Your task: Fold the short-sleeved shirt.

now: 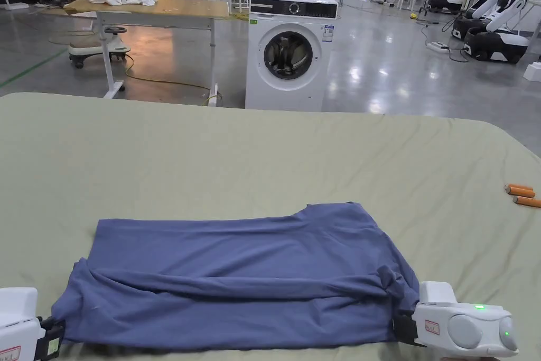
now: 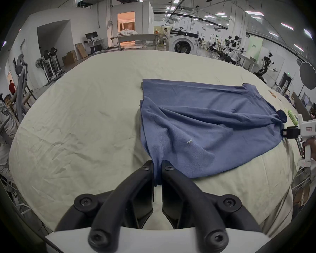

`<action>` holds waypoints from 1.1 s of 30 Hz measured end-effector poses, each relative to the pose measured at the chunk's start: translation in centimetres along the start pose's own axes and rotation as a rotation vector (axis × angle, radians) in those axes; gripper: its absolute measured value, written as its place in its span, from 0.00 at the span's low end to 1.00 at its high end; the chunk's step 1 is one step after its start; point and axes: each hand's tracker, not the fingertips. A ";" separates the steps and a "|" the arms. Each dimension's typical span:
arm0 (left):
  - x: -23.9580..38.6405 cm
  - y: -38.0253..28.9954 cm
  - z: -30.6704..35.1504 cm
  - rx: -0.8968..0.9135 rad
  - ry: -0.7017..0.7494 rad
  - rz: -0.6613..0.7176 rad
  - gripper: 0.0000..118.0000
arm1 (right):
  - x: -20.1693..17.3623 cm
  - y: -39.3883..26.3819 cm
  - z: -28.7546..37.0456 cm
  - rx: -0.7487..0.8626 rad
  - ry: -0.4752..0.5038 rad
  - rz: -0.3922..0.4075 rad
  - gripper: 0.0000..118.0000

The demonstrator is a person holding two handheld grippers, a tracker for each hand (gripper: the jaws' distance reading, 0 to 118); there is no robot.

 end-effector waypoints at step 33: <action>-3.1 -7.0 5.8 -0.007 0.027 -0.038 0.02 | -4.8 -10.3 12.3 -0.004 -0.098 0.195 0.05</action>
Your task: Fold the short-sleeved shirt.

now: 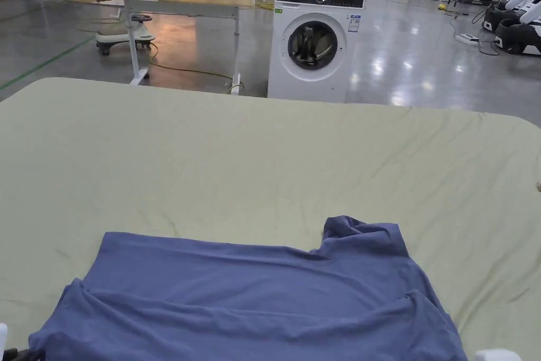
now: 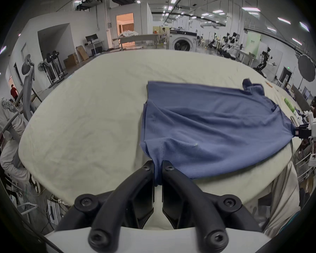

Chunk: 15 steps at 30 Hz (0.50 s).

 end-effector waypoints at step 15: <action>1.4 -2.2 -1.9 -0.046 0.053 0.020 0.17 | -1.7 -1.1 -0.5 0.007 -0.113 -0.047 0.54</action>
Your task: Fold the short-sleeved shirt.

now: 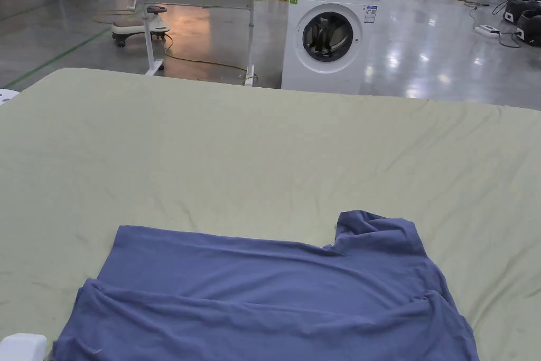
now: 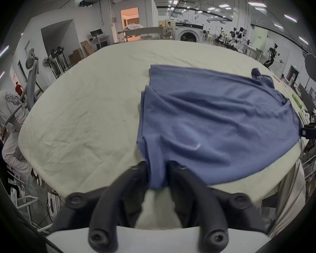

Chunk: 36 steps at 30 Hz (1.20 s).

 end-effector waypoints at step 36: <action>-0.6 18.4 -8.8 0.218 -0.026 0.017 0.00 | -10.3 12.5 4.0 0.630 0.155 -0.084 0.00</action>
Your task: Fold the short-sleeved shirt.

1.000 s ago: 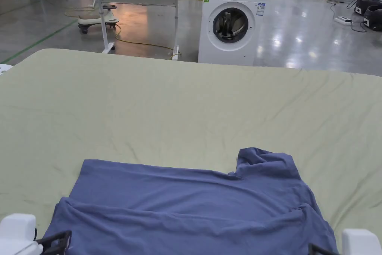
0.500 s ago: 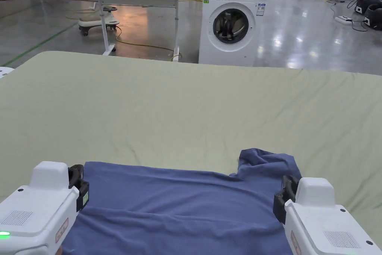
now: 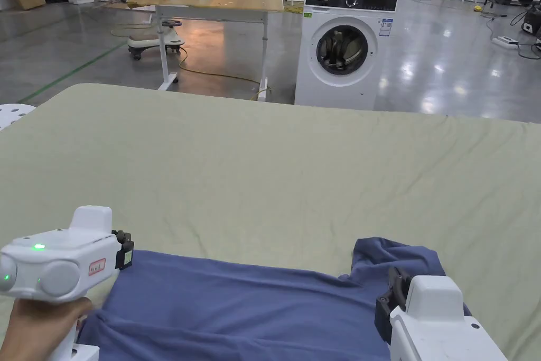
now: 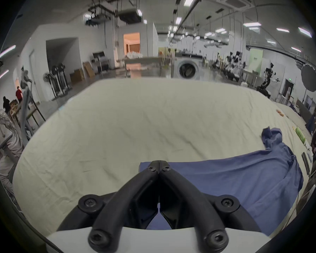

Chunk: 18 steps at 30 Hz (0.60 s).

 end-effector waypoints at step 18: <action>0.6 2.3 -9.4 -0.415 -0.009 0.004 0.48 | 3.9 -4.3 -1.8 -0.185 -0.026 -0.021 0.00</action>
